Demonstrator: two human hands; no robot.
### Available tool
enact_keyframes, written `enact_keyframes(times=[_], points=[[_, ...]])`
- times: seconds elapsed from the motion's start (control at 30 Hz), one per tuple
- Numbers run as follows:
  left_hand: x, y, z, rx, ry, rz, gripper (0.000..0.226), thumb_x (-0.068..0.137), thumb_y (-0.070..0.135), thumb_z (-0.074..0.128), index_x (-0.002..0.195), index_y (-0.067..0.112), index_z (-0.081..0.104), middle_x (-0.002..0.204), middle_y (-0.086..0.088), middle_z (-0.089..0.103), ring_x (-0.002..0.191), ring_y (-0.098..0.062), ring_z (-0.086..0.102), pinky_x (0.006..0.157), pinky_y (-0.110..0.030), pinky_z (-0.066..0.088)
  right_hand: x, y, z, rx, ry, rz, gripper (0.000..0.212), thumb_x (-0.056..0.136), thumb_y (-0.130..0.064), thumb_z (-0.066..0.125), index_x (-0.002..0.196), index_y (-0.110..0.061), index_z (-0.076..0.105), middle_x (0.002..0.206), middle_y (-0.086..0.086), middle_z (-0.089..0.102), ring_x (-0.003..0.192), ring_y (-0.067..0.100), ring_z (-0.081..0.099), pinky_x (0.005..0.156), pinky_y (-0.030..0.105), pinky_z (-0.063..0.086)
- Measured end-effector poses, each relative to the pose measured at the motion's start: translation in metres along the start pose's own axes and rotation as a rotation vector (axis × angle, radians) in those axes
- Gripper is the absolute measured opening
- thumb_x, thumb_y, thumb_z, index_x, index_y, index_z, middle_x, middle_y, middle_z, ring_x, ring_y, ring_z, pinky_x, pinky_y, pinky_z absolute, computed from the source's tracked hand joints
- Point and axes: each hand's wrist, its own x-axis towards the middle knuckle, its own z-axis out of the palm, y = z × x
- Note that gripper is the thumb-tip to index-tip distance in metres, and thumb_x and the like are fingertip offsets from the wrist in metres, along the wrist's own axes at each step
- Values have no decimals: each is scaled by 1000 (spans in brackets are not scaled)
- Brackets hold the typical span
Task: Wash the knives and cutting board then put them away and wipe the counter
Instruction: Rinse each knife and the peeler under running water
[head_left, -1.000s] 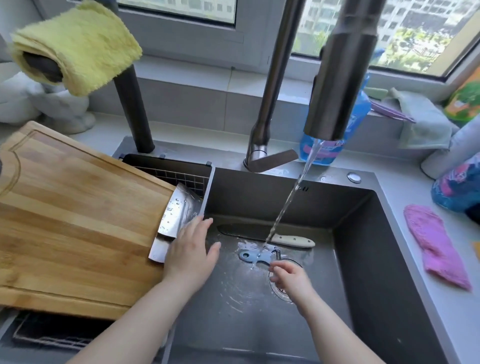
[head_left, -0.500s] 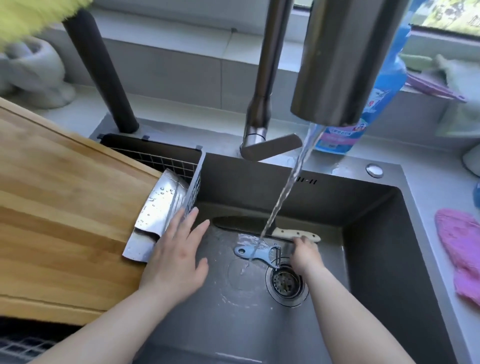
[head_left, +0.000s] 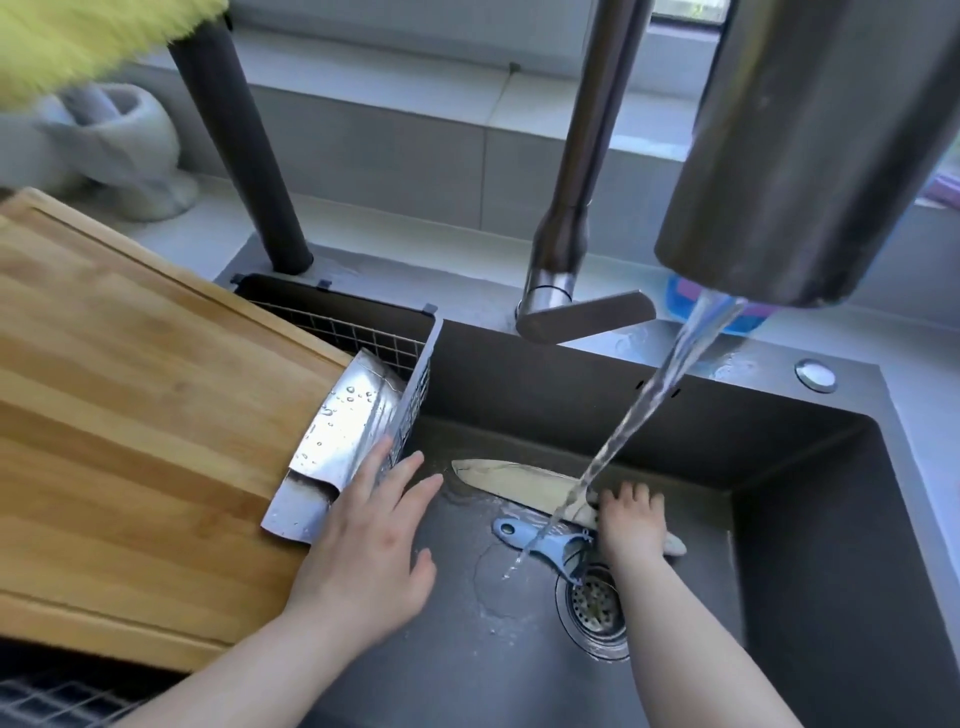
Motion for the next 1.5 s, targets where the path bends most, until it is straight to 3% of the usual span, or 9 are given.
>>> enact_keyframes(times=[0.27, 0.4, 0.53, 0.67, 0.87, 0.93, 1.07, 1.33, 1.5], points=[[1, 4, -9, 42, -82, -20, 59, 51, 28, 71, 108, 15, 66, 113, -4, 66, 123, -28, 44, 83, -42, 51, -35, 8, -9, 318, -238, -121, 34, 83, -24, 53, 117, -21, 51, 126, 5, 56, 114, 24, 55, 89, 27, 44], [-3, 11, -17, -96, -132, -100, 61, 85, 24, 51, 142, 20, 30, 150, 4, 26, 143, -20, 1, 116, -35, 12, -67, 14, -23, 339, -210, -85, 14, 81, -25, 54, 94, -19, 53, 116, 5, 63, 108, 24, 59, 76, 23, 41], [-5, 13, -24, -78, -119, -94, 60, 89, 27, 43, 145, 24, 22, 152, 8, 20, 143, -18, -4, 116, -31, -2, -101, 17, -43, 512, -87, -105, 21, 77, -22, 54, 97, -19, 60, 101, 0, 63, 102, 23, 59, 72, 24, 44], [-8, 23, -27, -37, -117, 14, 65, 90, 19, 41, 147, 21, 11, 155, 3, 7, 144, -17, -6, 105, -32, -27, -135, 15, -67, 697, 103, -68, 27, 73, -17, 54, 57, -20, 33, 60, -4, 39, 53, 9, 39, 45, 22, 23], [-20, 71, -15, -35, -177, 350, 68, 58, 28, 36, 124, 13, 43, 122, -5, 63, 122, -18, 38, 108, -36, 5, -171, 12, -82, 704, 190, -104, 17, 73, -18, 54, 66, -15, 39, 69, -3, 41, 68, 19, 40, 50, 22, 27], [-20, 73, -18, -7, -261, 363, 76, 61, 23, 37, 137, 14, 35, 135, -3, 52, 135, -18, 30, 110, -33, -4, -182, 15, -80, 702, 167, -122, 15, 74, -19, 54, 69, -14, 41, 68, -3, 40, 68, 18, 40, 50, 21, 27], [-14, 51, -20, 70, -238, 192, 74, 89, 24, 30, 144, 14, -17, 154, 0, -19, 141, -18, -21, 107, -33, -26, -196, 24, -75, 607, 130, -105, 15, 75, -20, 51, 67, -18, 39, 72, -2, 45, 67, 18, 41, 50, 23, 25], [-25, 76, -23, -30, -319, 329, 79, 91, 23, 39, 145, 14, -16, 146, 11, -26, 133, -10, -32, 104, -33, -26, -199, 14, -79, 664, 109, -106, 14, 75, -17, 51, 68, -16, 39, 62, -3, 38, 59, 15, 37, 48, 23, 25], [-1, 44, -26, 102, -300, 68, 79, 92, 23, 39, 145, 10, -17, 153, -4, -22, 142, -19, -19, 111, -38, -17, -205, 20, -81, 619, 109, -106, 12, 76, -19, 51, 70, -17, 40, 67, -3, 40, 60, 14, 37, 47, 21, 22]])
